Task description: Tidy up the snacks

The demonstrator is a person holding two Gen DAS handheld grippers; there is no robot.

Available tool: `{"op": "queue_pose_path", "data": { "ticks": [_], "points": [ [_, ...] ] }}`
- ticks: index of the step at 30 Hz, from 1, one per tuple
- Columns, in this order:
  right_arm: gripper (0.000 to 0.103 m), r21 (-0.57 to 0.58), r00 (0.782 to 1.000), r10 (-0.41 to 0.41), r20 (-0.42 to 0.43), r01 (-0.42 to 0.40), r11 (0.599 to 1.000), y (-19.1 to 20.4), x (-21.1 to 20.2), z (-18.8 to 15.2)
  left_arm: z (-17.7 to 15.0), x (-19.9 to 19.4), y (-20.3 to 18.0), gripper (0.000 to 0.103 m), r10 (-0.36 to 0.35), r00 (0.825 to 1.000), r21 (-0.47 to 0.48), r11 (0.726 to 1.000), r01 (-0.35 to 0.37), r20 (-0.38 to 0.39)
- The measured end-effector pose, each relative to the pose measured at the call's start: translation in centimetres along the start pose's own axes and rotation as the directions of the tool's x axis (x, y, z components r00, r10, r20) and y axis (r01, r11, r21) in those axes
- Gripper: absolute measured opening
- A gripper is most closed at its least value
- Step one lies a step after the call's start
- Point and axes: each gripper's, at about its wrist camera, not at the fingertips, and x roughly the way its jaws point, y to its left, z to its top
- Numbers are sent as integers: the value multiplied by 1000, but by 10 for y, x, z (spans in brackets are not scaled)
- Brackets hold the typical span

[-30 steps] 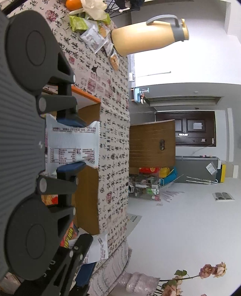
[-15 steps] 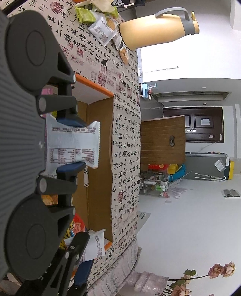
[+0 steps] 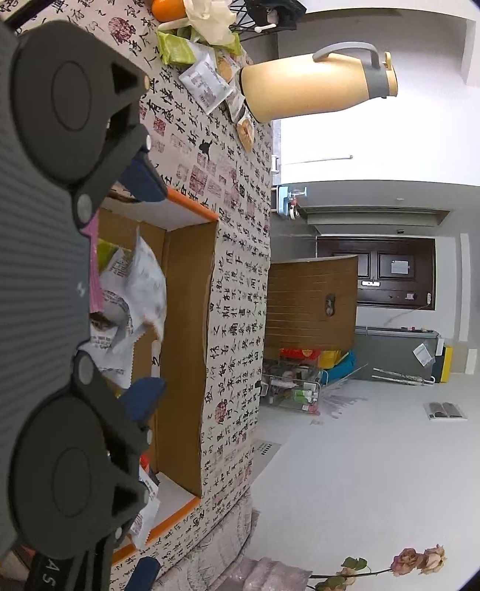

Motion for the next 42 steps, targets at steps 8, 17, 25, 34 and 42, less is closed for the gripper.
{"op": "queue_pose_path", "data": {
  "ticks": [8,17,25,34,42],
  "points": [
    [103,3,1000,-12,7,12,1000,-1,0,2,0,-5,-1,103,-10,1000,6,1000,10,13],
    [103,-8,999,-34,23,34,999,-1,-6,6,4,-17,-4,103,-2,999,17,1000,1,53],
    [103,-3,998,-61,19,61,998,-5,-20,10,9,-33,-7,103,-4,997,31,1000,2,74],
    [103,7,997,-65,39,65,998,-5,-57,8,4,-73,-8,103,-11,994,50,999,6,104],
    [103,15,997,-58,59,57,998,-4,-99,0,-8,-117,-1,103,-23,990,44,999,17,137]
  ]
}}
